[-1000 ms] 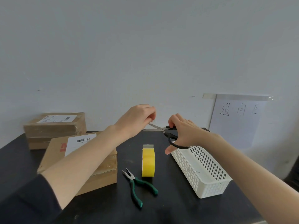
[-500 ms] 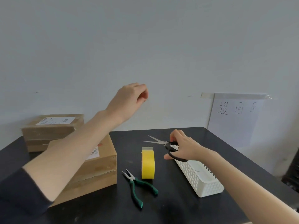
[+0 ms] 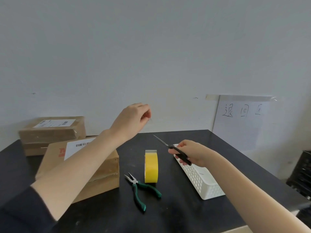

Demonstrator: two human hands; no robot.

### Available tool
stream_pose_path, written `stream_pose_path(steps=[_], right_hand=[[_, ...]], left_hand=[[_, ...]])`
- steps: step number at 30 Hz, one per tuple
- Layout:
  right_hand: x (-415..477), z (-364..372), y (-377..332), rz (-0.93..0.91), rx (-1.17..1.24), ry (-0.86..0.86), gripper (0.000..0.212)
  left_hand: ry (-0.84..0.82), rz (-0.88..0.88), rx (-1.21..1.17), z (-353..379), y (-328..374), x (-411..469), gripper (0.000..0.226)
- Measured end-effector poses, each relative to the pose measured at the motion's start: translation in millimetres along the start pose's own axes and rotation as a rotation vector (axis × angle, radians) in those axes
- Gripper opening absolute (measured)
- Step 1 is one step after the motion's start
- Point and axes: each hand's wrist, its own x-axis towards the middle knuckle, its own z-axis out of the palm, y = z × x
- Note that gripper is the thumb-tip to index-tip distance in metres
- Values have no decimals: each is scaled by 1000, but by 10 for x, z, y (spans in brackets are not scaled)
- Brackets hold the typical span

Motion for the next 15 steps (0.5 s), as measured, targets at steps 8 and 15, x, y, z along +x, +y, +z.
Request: stream_pose_path(steps=[8, 15], right_hand=[[120, 199, 268, 36, 36, 149, 11], [133, 426, 476, -50, -423, 355, 19]], left_hand=[[-25, -63, -27, 2, -92, -152, 9], [-38, -124, -57, -37, -171, -272, 14]])
